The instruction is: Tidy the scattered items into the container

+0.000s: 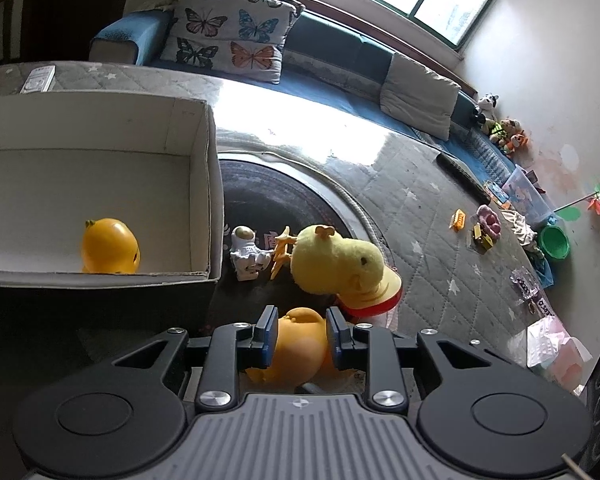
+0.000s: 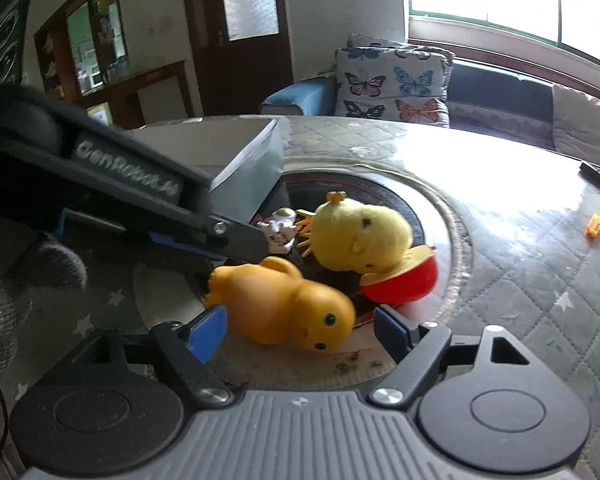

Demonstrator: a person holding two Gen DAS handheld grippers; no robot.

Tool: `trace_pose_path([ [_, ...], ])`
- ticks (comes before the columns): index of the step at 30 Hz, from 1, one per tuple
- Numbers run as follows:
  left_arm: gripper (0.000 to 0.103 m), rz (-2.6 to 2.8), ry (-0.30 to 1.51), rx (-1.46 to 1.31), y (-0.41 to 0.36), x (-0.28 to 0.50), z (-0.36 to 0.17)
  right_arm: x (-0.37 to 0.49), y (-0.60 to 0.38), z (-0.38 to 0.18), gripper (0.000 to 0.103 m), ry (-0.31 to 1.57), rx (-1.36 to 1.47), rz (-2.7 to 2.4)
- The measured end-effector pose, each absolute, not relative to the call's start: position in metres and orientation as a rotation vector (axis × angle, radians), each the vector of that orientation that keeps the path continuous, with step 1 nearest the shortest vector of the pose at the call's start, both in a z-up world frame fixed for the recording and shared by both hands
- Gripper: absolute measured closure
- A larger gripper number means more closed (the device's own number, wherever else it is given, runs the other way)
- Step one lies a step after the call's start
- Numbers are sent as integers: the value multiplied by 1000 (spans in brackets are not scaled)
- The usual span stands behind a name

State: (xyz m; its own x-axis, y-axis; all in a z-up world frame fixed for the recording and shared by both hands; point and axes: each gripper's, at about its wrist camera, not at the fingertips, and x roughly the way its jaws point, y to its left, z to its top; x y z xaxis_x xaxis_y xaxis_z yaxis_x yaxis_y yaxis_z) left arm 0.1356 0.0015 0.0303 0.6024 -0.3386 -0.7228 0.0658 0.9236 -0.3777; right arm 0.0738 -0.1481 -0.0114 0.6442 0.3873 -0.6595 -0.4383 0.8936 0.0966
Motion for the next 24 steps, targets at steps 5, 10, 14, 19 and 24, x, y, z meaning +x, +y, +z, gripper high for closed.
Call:
trace_pose_path([
  [5, 74, -232, 902, -344, 2, 137, 26, 77, -142, -18, 20, 748, -76, 482],
  [10, 72, -226, 903, -387, 5, 138, 23, 82, -141, -20, 20, 747, -78, 487],
  [14, 70, -214, 900, -433, 10, 137, 21, 86, -139, -23, 20, 754, -74, 507],
  [19, 69, -215, 896, -452, 13, 136, 20, 81, -135, -24, 22, 748, -110, 516],
  [24, 68, -216, 899, -445, 13, 135, 19, 70, -137, -15, 23, 740, -112, 544],
])
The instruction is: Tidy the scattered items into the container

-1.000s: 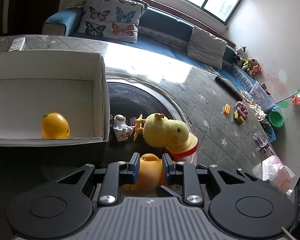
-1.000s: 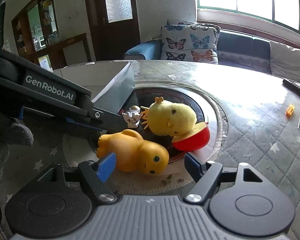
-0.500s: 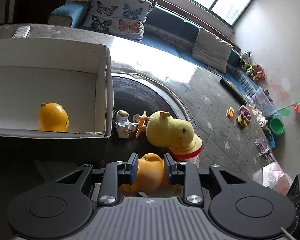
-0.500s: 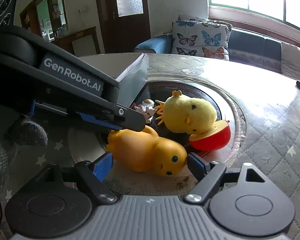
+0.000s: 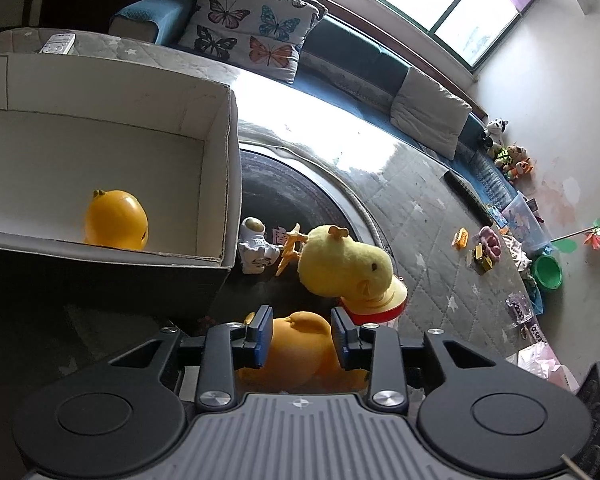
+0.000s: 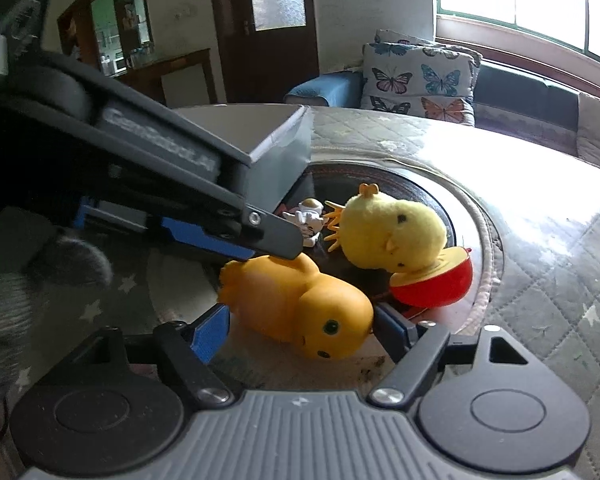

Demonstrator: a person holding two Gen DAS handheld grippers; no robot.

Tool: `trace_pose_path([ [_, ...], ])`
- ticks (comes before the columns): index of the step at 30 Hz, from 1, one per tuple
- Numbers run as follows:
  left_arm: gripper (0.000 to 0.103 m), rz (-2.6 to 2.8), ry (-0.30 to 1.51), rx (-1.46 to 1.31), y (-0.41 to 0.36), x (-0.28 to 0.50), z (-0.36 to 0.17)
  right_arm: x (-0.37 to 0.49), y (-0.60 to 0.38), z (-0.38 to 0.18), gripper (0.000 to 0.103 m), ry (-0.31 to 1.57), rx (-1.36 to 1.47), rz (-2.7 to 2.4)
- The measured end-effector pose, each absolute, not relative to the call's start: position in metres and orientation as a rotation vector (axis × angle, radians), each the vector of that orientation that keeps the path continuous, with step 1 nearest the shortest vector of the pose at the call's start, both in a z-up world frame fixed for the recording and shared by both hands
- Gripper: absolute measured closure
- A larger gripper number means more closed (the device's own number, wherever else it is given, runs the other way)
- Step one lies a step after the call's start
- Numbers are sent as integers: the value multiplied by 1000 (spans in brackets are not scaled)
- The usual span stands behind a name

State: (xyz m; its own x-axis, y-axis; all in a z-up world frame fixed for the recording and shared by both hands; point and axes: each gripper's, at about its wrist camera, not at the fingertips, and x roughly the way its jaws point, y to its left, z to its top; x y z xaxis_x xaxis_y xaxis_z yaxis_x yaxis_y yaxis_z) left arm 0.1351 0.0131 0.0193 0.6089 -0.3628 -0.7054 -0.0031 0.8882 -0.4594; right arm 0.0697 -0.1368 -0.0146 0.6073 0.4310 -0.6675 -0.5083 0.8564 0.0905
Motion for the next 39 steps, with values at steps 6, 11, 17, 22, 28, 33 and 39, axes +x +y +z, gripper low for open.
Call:
trace_pose_path([
  [6, 68, -220, 903, -441, 14, 133, 19, 55, -137, -6, 26, 755, -122, 598],
  [11, 68, -225, 914, -441, 13, 133, 17, 55, -138, -9, 26, 771, -98, 590],
  [17, 68, -229, 912, -439, 10, 135, 17, 76, -139, -15, 26, 777, -45, 540],
  [22, 68, -230, 911, -433, 8, 136, 17, 84, -133, -22, 36, 789, -42, 537],
  [28, 68, -223, 914, -427, 6, 134, 17, 79, -132, -24, 55, 787, -49, 525],
  [33, 68, -235, 917, -429, 7, 129, 16, 73, -139, -23, 56, 798, -14, 526],
  [39, 67, -248, 919, -434, 4, 120, 17, 62, -142, -19, 56, 803, 11, 524],
])
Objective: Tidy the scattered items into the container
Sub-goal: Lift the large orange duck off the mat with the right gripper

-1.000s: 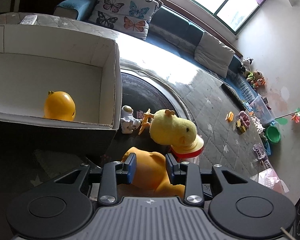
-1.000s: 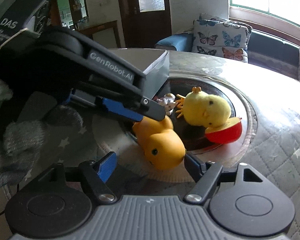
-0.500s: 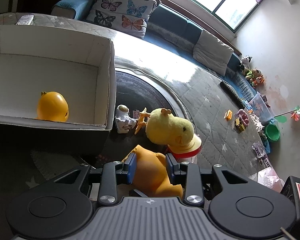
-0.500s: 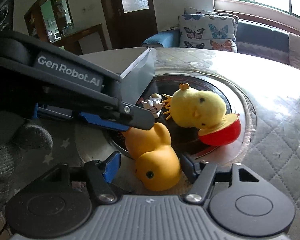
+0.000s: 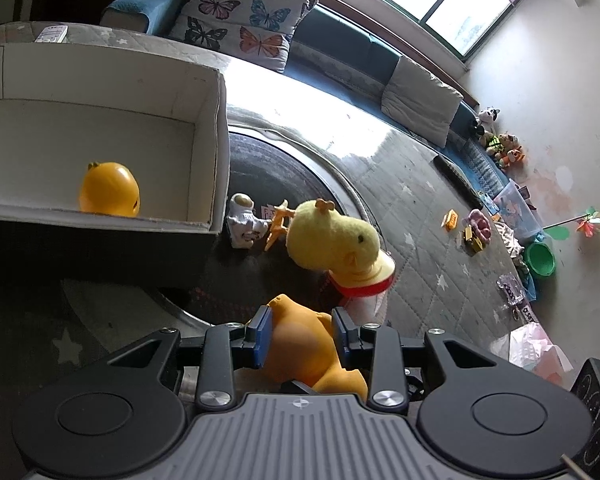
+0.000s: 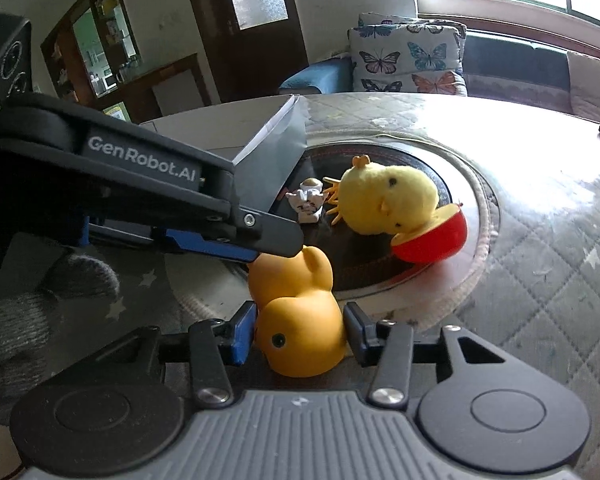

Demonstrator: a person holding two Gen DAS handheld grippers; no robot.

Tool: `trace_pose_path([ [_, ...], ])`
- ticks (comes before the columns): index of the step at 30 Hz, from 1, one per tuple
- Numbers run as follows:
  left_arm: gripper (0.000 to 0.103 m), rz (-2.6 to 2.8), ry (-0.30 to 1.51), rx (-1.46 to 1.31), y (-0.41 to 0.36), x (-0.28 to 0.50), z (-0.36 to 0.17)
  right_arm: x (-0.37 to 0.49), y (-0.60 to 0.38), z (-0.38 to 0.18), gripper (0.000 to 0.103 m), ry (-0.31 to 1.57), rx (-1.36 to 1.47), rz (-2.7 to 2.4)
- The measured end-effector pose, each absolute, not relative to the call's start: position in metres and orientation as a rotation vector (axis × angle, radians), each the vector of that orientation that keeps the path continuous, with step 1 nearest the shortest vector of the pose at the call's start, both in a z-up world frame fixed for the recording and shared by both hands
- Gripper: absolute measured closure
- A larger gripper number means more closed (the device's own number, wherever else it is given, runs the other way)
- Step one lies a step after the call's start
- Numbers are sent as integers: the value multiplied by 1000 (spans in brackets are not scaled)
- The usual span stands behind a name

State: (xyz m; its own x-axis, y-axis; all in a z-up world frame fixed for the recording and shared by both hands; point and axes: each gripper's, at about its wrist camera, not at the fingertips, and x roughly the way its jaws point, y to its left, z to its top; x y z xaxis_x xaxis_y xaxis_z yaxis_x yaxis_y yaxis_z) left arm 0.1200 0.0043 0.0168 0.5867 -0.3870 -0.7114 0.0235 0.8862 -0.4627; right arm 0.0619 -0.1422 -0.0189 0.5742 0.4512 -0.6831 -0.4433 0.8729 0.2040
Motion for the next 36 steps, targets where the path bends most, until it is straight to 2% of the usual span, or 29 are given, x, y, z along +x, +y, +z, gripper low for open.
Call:
trace_pose_path([
  [36, 64, -153, 929, -493, 4, 120, 11, 59, -141, -25, 56, 806, 7, 512],
])
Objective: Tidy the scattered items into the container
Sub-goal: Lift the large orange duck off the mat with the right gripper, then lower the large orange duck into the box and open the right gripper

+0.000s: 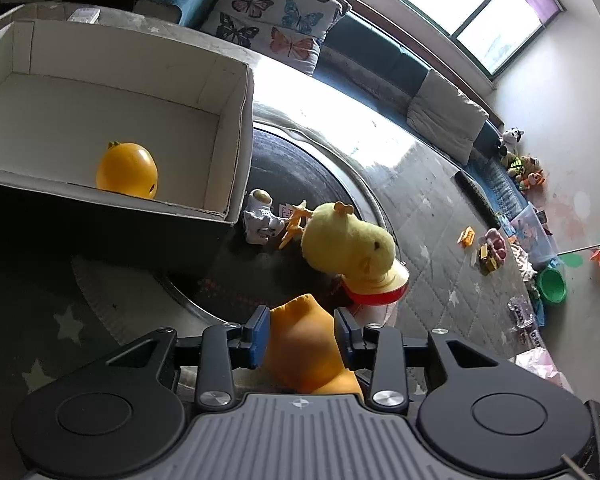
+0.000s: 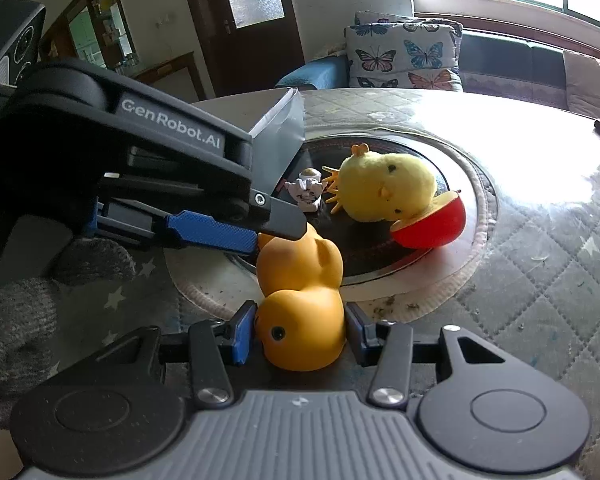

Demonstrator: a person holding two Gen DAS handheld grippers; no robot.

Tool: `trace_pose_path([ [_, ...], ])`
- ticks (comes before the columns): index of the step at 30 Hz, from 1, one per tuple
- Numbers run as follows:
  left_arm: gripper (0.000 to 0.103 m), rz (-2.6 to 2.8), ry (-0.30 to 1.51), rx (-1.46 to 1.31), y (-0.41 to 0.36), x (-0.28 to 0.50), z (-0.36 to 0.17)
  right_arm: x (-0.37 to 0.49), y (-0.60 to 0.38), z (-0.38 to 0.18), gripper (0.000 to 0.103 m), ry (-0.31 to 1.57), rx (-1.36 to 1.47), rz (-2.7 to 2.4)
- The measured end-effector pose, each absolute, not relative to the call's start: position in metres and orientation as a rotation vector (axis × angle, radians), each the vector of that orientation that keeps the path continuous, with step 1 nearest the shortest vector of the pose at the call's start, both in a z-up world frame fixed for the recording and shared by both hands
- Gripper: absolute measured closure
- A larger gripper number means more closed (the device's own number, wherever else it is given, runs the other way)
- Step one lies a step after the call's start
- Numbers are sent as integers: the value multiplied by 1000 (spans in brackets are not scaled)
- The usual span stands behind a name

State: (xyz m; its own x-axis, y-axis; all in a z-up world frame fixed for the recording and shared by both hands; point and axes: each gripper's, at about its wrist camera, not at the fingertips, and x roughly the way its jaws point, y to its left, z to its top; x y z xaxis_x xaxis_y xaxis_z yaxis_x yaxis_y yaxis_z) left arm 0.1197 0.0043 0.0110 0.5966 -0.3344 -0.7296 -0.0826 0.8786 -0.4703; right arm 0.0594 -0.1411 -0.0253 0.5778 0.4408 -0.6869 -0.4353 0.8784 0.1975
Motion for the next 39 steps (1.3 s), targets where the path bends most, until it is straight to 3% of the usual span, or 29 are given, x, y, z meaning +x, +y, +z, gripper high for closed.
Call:
trace_pose_path([
  [5, 59, -160, 939, -544, 6, 118, 2, 60, -143, -26, 56, 806, 18, 516],
  [12, 60, -174, 942, -543, 8, 115, 7, 55, -144, -23, 56, 794, 22, 517],
  [22, 60, -190, 832, -549, 26, 95, 50, 44, -131, 18, 56, 698, -15, 546],
  [30, 60, -131, 696, -561, 78, 89, 89, 60, -88, 59, 56, 606, -67, 632],
  [39, 60, 3, 663, -618, 156, 111, 88, 106, -6, 66, 56, 611, -125, 753],
])
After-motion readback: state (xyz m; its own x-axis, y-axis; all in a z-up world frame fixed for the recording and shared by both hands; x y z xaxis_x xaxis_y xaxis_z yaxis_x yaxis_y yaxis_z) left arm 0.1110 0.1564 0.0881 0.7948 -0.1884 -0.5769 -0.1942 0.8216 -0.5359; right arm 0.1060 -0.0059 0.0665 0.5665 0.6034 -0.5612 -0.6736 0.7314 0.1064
